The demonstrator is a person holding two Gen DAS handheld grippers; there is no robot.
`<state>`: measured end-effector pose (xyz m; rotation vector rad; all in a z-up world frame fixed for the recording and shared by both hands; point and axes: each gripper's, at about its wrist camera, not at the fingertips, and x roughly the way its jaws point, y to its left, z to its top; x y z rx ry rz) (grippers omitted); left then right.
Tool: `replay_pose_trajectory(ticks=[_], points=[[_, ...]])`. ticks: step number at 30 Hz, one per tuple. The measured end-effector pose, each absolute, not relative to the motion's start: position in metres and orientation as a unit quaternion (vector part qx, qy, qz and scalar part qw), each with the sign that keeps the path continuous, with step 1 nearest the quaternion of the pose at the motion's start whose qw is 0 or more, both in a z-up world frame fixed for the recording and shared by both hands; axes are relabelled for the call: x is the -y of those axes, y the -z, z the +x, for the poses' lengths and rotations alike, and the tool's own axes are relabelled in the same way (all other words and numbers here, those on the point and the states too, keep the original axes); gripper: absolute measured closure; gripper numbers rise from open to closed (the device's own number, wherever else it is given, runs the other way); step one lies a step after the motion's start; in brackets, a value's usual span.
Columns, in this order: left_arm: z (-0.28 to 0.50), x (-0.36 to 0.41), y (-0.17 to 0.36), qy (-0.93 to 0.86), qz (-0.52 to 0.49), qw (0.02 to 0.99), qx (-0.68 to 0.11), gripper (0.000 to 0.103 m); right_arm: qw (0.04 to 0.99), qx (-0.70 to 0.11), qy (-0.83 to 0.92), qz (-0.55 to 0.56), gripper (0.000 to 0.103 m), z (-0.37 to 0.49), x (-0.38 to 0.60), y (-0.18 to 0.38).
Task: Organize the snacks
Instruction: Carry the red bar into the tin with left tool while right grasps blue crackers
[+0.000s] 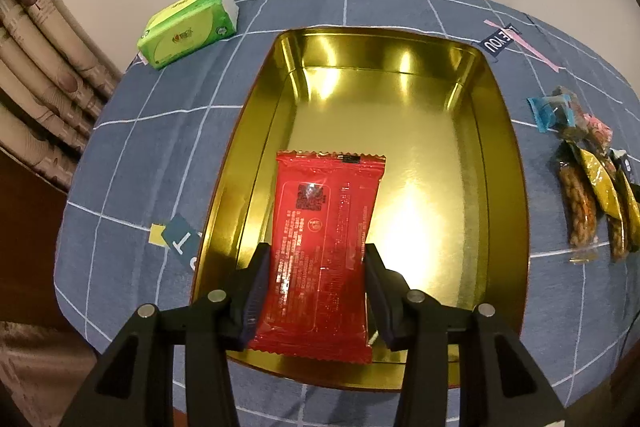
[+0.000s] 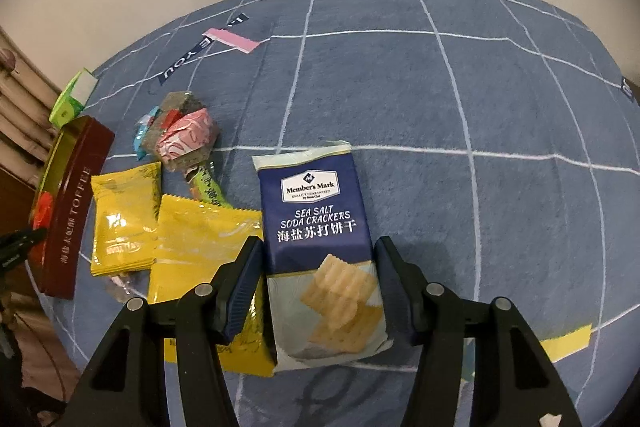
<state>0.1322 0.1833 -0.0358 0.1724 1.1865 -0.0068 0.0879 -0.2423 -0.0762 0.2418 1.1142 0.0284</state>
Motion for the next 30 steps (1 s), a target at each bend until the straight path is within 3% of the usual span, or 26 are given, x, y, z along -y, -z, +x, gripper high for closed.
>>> replay_pose_trajectory(ticks=[21, 30], points=[[0.139, -0.200, 0.051, -0.016, 0.064, 0.812, -0.579, 0.057, 0.838, -0.545, 0.030, 0.017, 0.052, 0.093, 0.220, 0.081], [0.141, -0.206, 0.057, -0.021, 0.069, 0.807, -0.587, 0.057, 0.829, -0.556, 0.050, 0.035, 0.054, 0.097, 0.222, 0.083]])
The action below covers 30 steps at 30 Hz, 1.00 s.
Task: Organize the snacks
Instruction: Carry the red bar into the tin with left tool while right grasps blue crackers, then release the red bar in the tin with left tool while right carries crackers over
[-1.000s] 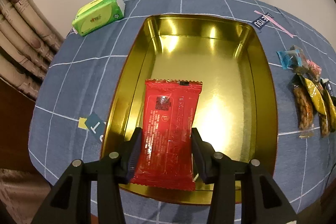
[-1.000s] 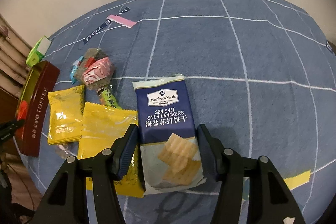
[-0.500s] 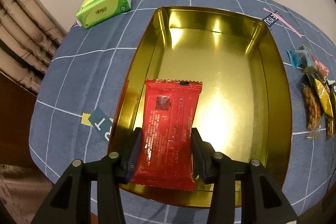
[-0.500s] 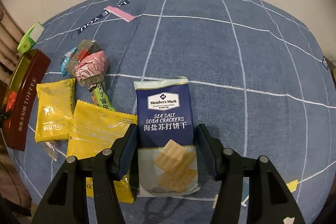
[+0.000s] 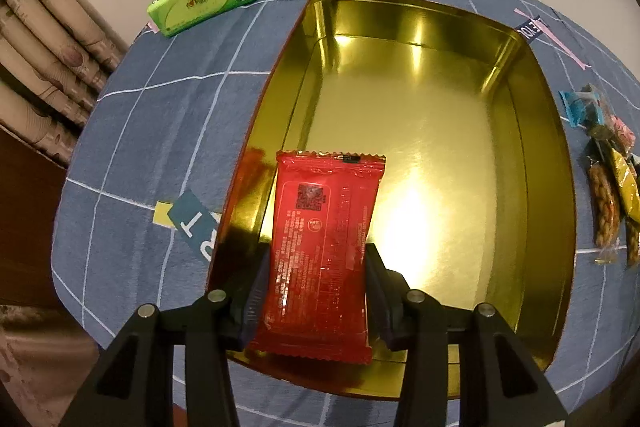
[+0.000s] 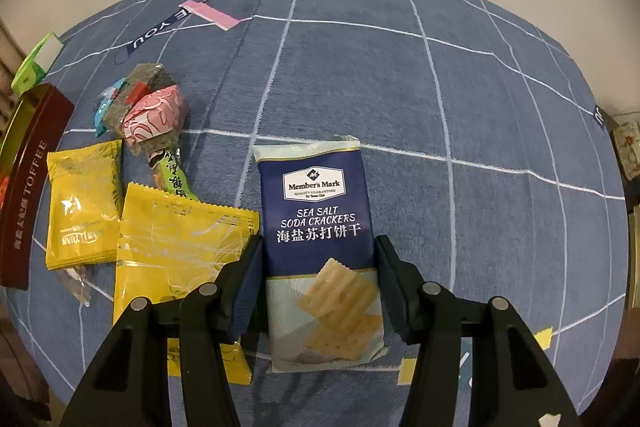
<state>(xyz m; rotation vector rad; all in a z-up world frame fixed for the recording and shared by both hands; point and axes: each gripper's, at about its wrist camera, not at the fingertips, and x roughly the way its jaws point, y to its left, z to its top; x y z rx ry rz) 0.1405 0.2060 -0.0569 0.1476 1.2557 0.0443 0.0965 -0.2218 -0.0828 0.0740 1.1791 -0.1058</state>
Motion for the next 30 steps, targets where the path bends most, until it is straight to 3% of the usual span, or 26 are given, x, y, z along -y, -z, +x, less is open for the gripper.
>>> replay_pose_trajectory(ticks=[14, 21, 30], points=[[0.135, -0.202, 0.061, -0.026, 0.090, 0.808, -0.582, 0.055, 0.842, -0.529, 0.090, 0.052, 0.056, 0.087, 0.223, 0.069], [0.130, -0.198, 0.050, -0.028, 0.096, 0.820, -0.564, 0.043, 0.856, -0.503, 0.102, 0.069, 0.056, 0.080, 0.222, 0.044], [0.118, -0.198, 0.026, -0.003, 0.065, 0.840, -0.539, 0.042, 0.877, -0.467, 0.069, 0.089, 0.056, 0.074, 0.185, 0.006]])
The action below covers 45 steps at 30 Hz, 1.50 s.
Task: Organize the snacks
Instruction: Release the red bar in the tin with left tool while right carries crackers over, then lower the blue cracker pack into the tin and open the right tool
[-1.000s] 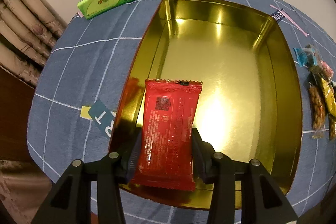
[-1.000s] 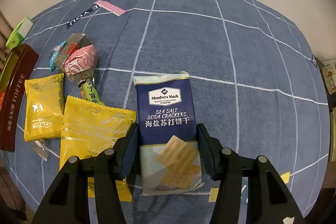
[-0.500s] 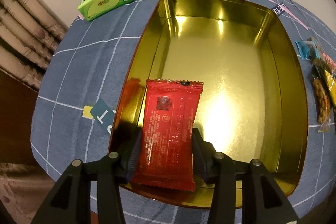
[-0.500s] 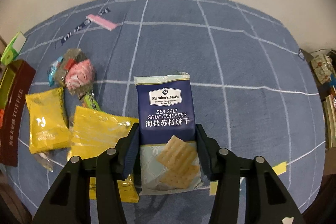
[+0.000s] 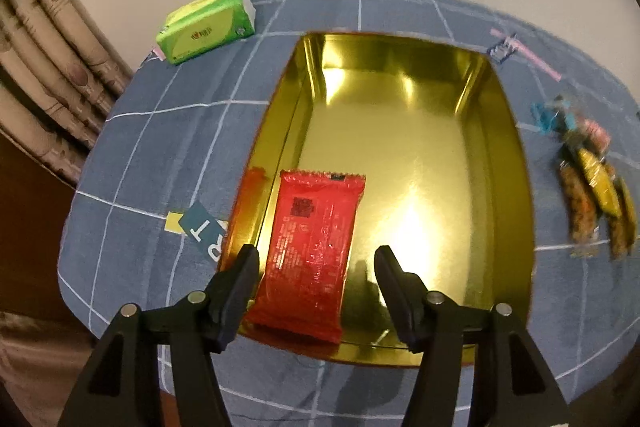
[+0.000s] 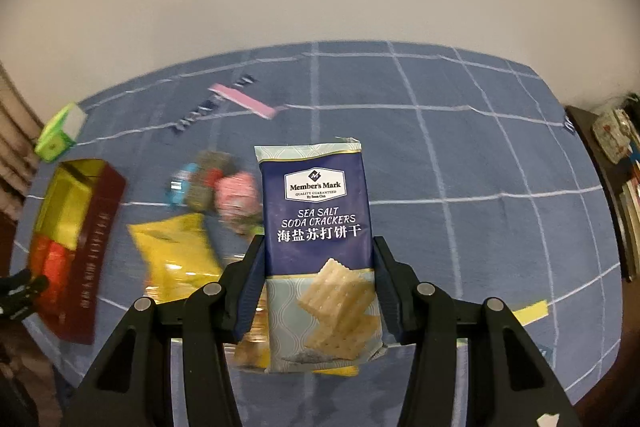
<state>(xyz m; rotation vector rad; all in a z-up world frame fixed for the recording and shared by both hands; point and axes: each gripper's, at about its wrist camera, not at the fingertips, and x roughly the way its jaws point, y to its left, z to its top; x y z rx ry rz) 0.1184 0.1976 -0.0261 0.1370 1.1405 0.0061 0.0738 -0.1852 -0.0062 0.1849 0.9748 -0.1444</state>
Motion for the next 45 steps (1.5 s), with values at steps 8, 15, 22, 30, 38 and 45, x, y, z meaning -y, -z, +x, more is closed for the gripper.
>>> replay_pose_trajectory(ticks=[8, 15, 22, 30, 38, 45], points=[[0.102, -0.215, 0.004, -0.036, 0.039, 0.866, -0.498, 0.042, 0.882, -0.461, -0.004, 0.098, 0.056, 0.085, 0.109, -0.015], [0.089, -0.237, 0.002, -0.068, 0.021, 0.866, -0.494, 0.042, 0.877, -0.470, -0.054, 0.090, 0.056, 0.092, 0.042, -0.014], [0.080, -0.257, 0.000, -0.087, -0.002, 0.866, -0.493, 0.042, 0.871, -0.478, -0.087, 0.071, 0.056, 0.099, -0.027, -0.009], [0.072, -0.292, 0.001, -0.132, -0.038, 0.857, -0.496, 0.042, 0.861, -0.494, -0.108, 0.061, 0.056, 0.107, -0.071, 0.004], [0.072, -0.310, 0.002, -0.156, -0.075, 0.849, -0.499, 0.042, 0.857, -0.502, -0.101, 0.062, 0.056, 0.118, -0.089, 0.017], [0.073, -0.312, 0.003, -0.154, -0.084, 0.848, -0.499, 0.042, 0.853, -0.510, -0.094, 0.055, 0.056, 0.127, -0.104, 0.030]])
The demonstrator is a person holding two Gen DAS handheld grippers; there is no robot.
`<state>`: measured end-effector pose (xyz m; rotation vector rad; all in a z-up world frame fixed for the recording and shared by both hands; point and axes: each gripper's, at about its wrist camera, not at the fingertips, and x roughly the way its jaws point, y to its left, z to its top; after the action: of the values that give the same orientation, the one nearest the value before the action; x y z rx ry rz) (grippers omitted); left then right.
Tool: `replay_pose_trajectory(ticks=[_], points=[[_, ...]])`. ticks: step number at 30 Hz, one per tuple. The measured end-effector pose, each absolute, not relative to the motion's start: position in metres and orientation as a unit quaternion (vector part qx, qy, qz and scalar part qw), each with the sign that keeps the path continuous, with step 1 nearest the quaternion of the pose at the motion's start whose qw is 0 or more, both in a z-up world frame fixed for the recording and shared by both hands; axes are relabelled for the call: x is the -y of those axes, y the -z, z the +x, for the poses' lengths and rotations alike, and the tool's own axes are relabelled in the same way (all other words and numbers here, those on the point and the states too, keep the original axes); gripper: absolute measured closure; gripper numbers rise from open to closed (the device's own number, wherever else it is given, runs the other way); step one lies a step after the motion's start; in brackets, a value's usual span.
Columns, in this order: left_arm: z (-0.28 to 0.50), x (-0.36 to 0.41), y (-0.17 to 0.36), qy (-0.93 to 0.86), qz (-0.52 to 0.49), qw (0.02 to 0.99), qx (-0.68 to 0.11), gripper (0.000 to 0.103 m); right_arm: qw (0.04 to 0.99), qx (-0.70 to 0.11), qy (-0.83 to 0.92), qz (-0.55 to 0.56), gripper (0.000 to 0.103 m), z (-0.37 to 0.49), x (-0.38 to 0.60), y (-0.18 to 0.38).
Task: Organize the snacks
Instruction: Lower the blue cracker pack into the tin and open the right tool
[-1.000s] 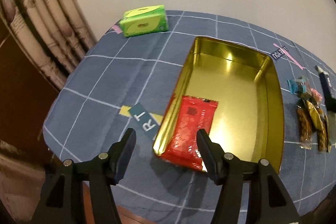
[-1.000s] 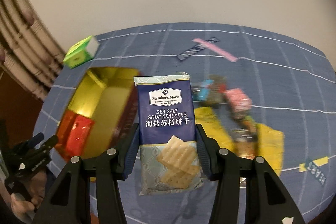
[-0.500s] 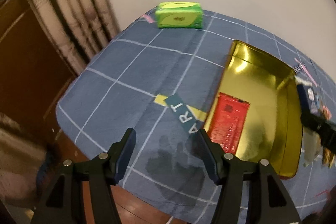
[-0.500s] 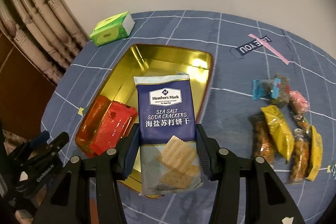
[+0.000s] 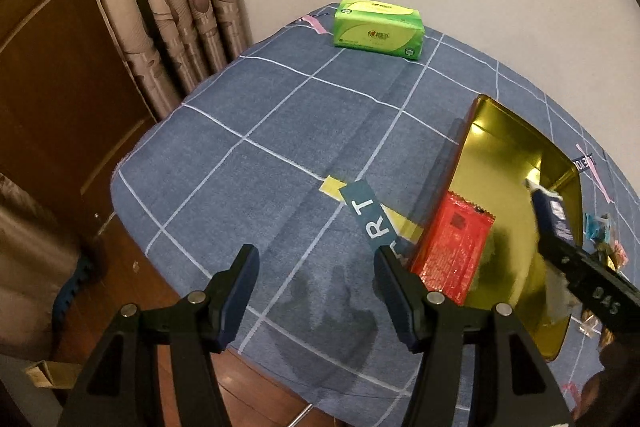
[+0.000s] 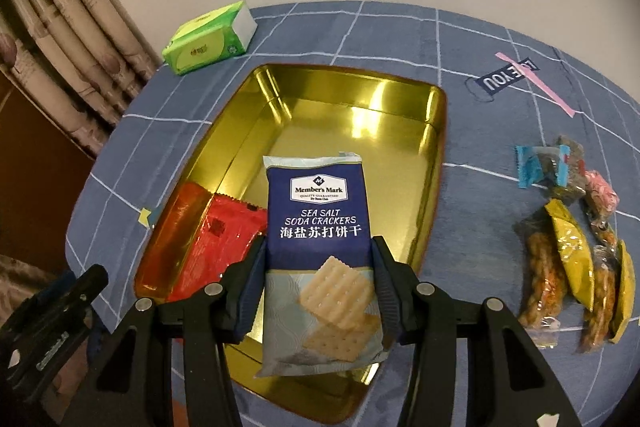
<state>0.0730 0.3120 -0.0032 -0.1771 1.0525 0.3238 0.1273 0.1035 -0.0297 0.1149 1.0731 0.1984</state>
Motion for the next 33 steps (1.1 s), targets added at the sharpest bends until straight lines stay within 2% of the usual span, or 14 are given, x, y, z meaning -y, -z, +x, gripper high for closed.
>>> replay_pose_trajectory(ticks=[12, 33], points=[[0.074, -0.313, 0.007, -0.149, -0.091, 0.845, -0.506, 0.042, 0.842, -0.531, -0.088, 0.036, 0.056, 0.131, -0.115, 0.051], [0.074, -0.311, 0.009, -0.144, -0.095, 0.842, -0.511, 0.042, 0.843, -0.527, -0.103, 0.014, 0.055, 0.125, -0.121, 0.051]])
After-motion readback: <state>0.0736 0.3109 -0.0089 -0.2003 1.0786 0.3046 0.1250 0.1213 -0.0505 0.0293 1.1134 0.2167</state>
